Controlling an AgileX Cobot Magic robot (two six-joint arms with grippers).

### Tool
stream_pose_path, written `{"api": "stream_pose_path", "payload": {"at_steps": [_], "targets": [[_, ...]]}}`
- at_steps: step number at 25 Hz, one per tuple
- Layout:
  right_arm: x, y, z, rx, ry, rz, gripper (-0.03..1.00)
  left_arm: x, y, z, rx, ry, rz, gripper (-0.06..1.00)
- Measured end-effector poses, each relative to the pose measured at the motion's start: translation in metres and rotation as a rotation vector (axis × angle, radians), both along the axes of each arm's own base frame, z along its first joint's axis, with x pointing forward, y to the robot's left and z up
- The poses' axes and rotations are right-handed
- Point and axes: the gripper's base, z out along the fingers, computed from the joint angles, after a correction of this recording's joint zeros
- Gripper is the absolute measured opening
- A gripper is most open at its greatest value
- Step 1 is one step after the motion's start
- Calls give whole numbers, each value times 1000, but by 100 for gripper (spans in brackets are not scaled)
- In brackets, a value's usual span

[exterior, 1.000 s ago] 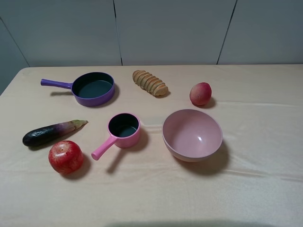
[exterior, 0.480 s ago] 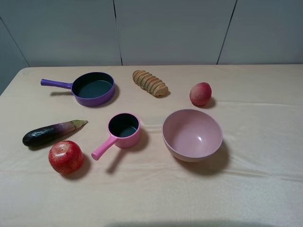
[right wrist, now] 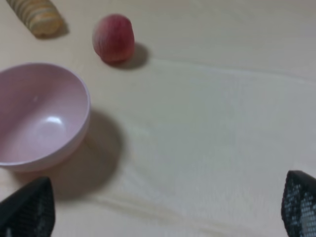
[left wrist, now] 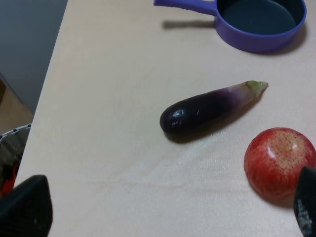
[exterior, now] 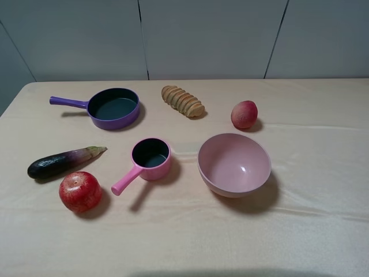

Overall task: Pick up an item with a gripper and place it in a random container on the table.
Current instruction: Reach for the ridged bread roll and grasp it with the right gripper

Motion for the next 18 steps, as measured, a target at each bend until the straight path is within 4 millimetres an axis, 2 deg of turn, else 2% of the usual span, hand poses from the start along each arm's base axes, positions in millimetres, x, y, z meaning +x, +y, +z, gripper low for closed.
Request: {"api": "stream_pose_path", "payload": {"at_steps": [8,18], "targets": [[20,4,-4,-21,132,1,69,0,0,0,0,0,0,99],[22,4,-4,-23,141,1,69,0,0,0,0,0,0,99]]}}
